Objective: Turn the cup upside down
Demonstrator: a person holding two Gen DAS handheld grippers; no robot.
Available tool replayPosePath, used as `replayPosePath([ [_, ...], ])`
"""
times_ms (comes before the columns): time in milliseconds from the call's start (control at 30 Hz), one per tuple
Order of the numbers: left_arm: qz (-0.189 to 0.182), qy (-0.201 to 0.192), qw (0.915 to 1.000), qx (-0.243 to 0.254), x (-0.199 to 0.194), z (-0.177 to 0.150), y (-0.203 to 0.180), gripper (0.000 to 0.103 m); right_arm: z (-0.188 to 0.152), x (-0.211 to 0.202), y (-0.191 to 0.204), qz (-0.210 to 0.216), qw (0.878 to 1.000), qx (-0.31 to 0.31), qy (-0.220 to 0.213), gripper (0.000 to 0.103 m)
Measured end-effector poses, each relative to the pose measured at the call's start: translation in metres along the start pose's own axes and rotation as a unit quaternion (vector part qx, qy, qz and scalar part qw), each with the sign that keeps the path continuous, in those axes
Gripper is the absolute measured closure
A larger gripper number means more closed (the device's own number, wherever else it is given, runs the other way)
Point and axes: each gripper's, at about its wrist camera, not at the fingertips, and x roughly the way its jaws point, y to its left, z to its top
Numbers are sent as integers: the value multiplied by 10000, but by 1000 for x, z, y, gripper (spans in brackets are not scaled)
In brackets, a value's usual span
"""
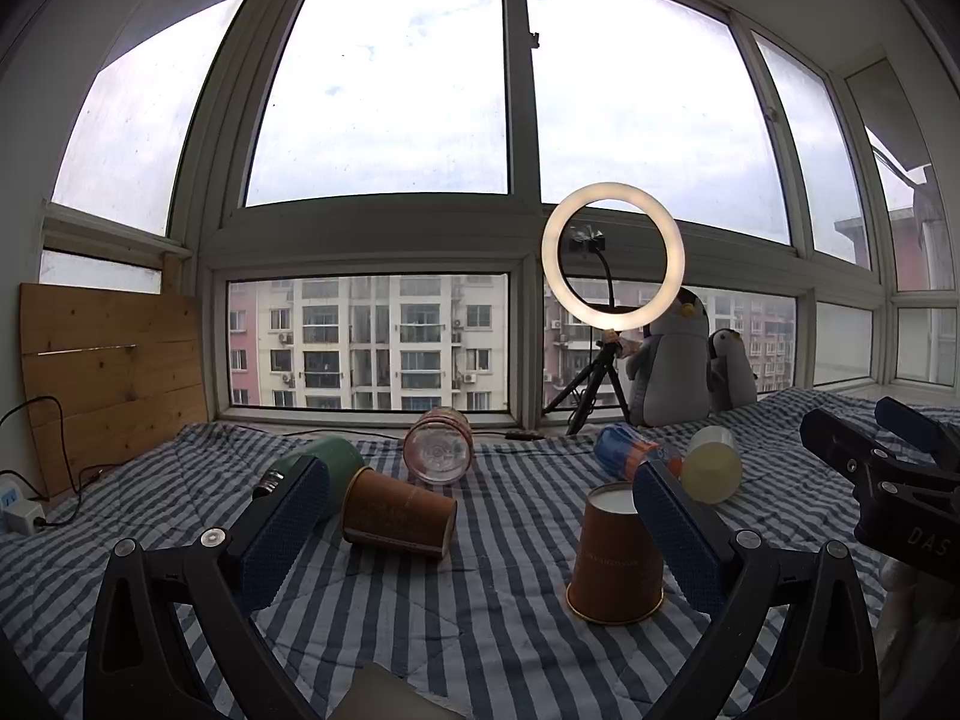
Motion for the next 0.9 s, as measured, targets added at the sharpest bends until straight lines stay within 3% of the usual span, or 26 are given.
replayPosePath([
  [900,-45,22,10000,28,0,-2,-1,0,0,0,0,1,10000,2,4,1],
])
